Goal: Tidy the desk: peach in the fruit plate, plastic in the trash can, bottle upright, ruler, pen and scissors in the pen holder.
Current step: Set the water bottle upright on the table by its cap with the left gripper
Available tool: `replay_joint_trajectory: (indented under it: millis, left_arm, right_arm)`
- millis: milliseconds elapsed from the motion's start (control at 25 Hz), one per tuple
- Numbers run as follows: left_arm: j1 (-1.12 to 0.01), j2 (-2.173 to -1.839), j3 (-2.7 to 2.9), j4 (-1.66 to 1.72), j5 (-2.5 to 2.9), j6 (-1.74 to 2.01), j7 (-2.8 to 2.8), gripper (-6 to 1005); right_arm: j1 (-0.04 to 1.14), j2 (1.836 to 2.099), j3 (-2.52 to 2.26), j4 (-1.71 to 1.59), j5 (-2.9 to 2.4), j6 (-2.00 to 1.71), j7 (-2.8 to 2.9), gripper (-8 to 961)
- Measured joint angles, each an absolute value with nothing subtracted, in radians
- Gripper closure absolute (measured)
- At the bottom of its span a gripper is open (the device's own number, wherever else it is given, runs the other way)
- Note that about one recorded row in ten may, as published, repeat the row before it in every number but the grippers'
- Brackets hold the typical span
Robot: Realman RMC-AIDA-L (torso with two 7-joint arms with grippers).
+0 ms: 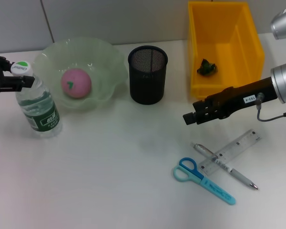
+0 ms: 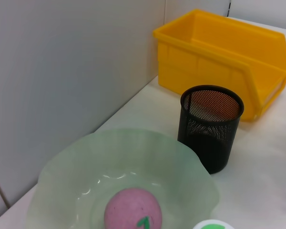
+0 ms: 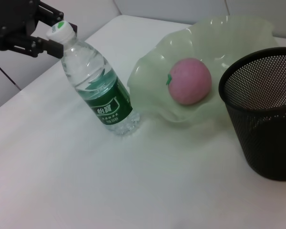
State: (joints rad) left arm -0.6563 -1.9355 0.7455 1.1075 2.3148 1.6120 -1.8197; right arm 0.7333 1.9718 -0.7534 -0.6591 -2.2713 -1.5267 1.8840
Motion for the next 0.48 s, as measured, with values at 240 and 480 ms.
replay_joint_trajectory:
  millis: [240,480]
  left_arm:
    - [-0.653,-1.937,0.746,1.108,2.315,1.612,-1.82,458]
    - [-0.65,-1.937,0.745,1.108,2.315,1.612,-1.828,452]
  right_arm:
    - [0.734,1.973,-0.755,-0.655,-2.272,-1.526,1.884,232]
    - [0.734,1.973,-0.755,-0.652,-2.272,-1.526,1.884,232]
